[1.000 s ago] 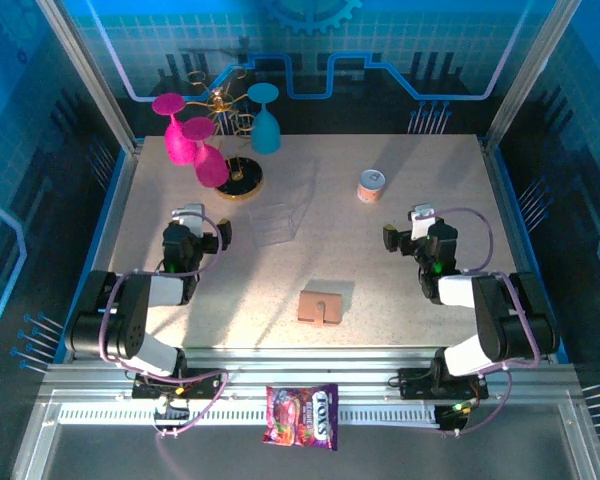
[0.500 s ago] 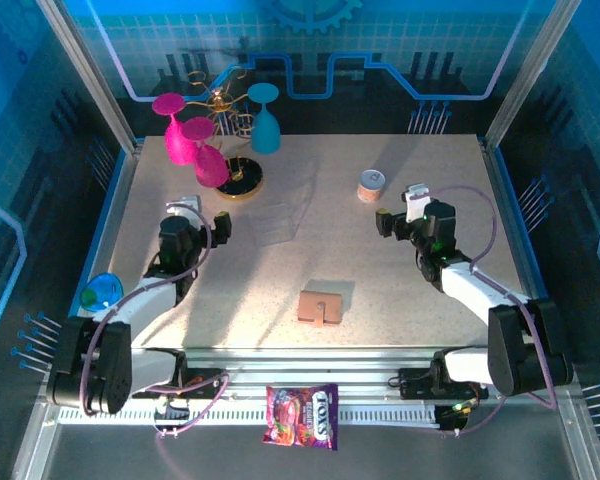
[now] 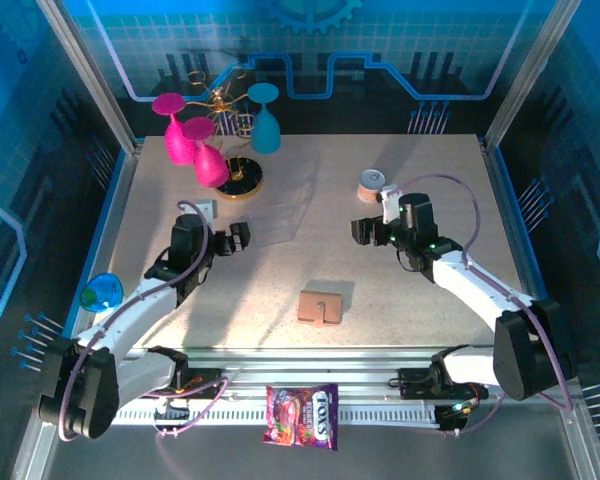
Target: Take the credit cards out of the card holder
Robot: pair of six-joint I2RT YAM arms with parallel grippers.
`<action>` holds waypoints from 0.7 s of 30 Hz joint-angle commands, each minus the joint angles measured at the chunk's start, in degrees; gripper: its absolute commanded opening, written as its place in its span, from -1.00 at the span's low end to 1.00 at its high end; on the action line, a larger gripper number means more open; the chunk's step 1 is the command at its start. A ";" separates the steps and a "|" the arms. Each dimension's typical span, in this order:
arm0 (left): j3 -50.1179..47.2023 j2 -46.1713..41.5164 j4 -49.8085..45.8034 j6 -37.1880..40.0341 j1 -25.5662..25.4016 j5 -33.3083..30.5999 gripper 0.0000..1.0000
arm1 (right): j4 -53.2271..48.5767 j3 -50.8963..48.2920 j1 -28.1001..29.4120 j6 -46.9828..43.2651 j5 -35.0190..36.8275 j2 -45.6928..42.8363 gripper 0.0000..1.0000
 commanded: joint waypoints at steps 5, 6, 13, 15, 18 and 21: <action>6.20 3.56 -8.98 -5.24 -4.06 4.34 0.91 | -12.07 4.01 3.82 5.73 -3.82 0.52 0.64; 7.14 4.55 -10.29 -5.77 -4.36 4.38 0.91 | -12.96 4.38 4.03 6.48 -4.32 1.05 0.62; 12.55 10.51 -16.05 -9.08 -5.17 6.10 0.82 | -18.99 9.47 5.91 9.89 -9.54 6.59 0.41; 13.47 11.49 -16.55 -9.46 -5.49 6.74 0.81 | -21.49 11.16 7.22 9.08 -11.23 8.18 0.39; 13.68 12.57 -16.49 -10.49 -5.56 7.02 0.81 | -26.27 13.49 10.69 5.65 -11.50 9.85 0.40; 14.25 13.85 -16.70 -11.51 -5.61 6.84 0.81 | -32.69 15.91 13.83 4.20 -10.16 11.95 0.36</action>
